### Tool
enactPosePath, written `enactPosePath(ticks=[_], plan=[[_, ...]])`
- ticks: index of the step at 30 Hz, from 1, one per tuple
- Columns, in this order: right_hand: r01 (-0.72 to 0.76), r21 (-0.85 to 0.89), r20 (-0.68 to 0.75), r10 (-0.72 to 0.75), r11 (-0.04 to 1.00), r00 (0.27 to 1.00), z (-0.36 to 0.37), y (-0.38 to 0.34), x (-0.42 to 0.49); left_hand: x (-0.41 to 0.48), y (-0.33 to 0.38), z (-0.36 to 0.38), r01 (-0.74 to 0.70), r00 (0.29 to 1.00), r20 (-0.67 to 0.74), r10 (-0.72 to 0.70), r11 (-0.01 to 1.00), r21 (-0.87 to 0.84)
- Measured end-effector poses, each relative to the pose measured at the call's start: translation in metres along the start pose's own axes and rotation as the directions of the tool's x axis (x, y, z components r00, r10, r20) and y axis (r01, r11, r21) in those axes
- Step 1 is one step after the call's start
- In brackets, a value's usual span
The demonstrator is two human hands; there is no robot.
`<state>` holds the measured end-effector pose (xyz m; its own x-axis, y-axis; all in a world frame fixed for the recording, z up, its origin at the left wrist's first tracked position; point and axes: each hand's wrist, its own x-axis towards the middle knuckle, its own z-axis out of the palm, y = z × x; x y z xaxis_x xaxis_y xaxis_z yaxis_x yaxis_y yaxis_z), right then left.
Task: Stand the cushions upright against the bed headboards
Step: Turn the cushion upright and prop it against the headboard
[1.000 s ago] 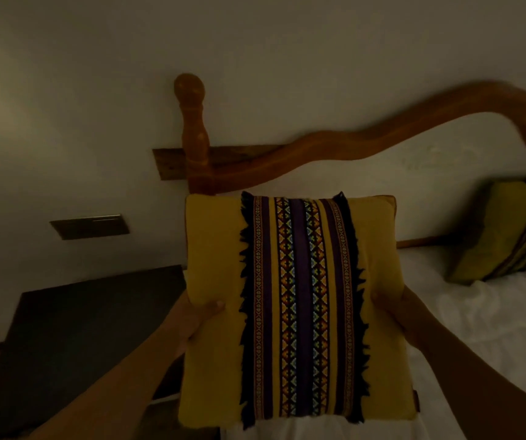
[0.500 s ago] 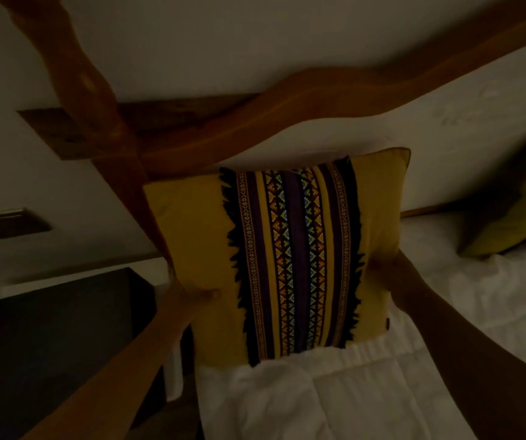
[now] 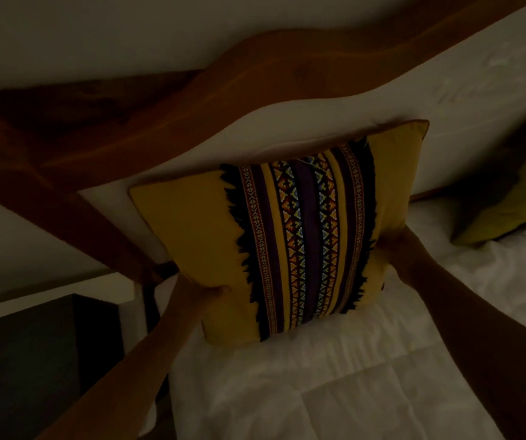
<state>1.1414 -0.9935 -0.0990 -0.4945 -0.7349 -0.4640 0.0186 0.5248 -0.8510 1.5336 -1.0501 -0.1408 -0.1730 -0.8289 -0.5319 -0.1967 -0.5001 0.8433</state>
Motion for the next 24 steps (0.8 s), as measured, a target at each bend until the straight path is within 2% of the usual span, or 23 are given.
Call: enactPosePath(ticks=[3, 11, 18, 21, 24], plan=[[0.012, 0.005, -0.025, -0.012, 1.0, 1.0, -0.014, 0.008, 0.017, 0.014, -0.003, 0.019, -0.037, 0.999, 0.013, 0.036, 0.996, 0.084], [0.04, -0.004, -0.075, -0.04, 0.999, 0.996, -0.064, 0.025, 0.067, 0.049, -0.006, 0.071, -0.144, 0.989, 0.061, 0.136, 0.979, 0.143], [-0.094, 0.005, -0.092, 0.094, 0.996, 0.991, -0.06, 0.052, 0.096, 0.075, -0.025, 0.088, -0.179, 0.984, 0.064, 0.167, 0.942, 0.286], [-0.05, -0.052, -0.125, 0.043, 0.997, 0.991, -0.051, 0.054, 0.1, 0.087, -0.031, 0.085, -0.147, 0.989, 0.06, 0.135, 0.939, 0.311], [-0.037, -0.136, -0.136, 0.018, 0.99, 0.99, -0.052, 0.056, 0.095, 0.092, -0.037, 0.084, -0.081, 0.997, 0.012, 0.08, 0.969, 0.234]])
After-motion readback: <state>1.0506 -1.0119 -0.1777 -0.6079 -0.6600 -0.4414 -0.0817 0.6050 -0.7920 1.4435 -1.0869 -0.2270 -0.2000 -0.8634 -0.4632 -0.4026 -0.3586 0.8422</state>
